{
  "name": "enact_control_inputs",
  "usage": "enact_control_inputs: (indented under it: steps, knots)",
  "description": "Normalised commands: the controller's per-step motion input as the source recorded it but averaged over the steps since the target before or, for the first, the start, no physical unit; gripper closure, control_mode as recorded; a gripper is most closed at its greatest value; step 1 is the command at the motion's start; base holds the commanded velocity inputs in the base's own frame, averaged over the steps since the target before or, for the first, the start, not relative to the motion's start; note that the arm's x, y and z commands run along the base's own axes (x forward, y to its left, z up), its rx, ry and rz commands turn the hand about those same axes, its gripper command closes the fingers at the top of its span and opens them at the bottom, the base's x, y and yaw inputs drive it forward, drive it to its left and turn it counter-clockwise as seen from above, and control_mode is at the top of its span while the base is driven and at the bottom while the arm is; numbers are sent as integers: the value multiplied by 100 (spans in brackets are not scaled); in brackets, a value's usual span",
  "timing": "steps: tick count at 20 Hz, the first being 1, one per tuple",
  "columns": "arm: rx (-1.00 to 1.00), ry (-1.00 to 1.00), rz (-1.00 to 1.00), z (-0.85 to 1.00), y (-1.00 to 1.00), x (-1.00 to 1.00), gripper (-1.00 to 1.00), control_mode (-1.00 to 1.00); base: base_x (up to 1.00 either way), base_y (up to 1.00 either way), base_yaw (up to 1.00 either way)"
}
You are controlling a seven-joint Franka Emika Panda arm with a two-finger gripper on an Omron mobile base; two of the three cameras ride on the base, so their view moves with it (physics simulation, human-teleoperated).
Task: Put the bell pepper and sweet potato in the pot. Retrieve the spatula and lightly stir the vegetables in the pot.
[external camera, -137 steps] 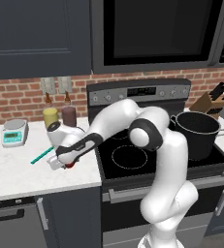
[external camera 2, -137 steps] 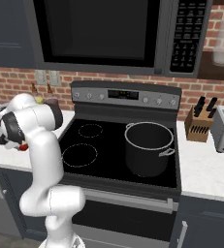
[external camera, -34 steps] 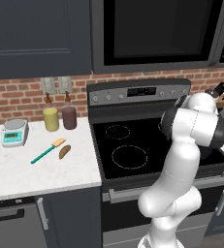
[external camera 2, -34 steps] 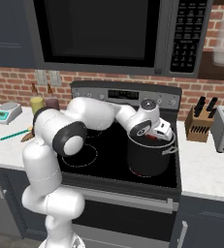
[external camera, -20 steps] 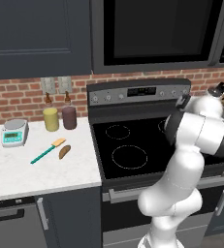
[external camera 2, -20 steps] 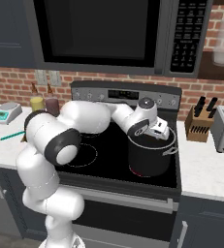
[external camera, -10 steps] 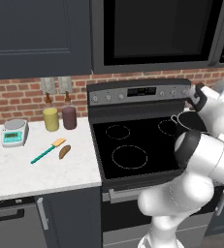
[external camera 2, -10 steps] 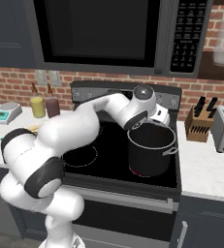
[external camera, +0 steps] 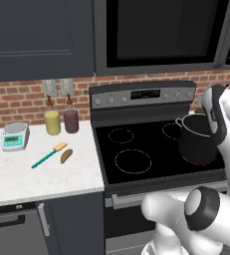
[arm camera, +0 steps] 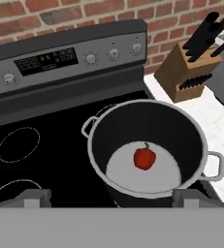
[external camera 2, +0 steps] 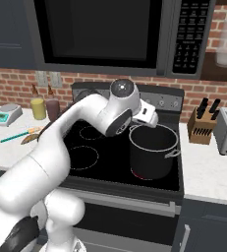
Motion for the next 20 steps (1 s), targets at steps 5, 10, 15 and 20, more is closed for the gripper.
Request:
enact_control_inputs:
  steps: [5, 10, 15, 20]
  knots:
    - [-1, 5, 0, 23, 100, -65, -100, -100, 0, 0, 0]
    - [-5, 11, 2, 2, 100, -39, -100, -100, 0, 0, 0]
    - [-5, 11, 9, -9, 100, -9, -100, -100, 0, 0, 0]
    - [0, 14, 12, -18, 100, 3, -100, -100, 0, 0, 0]
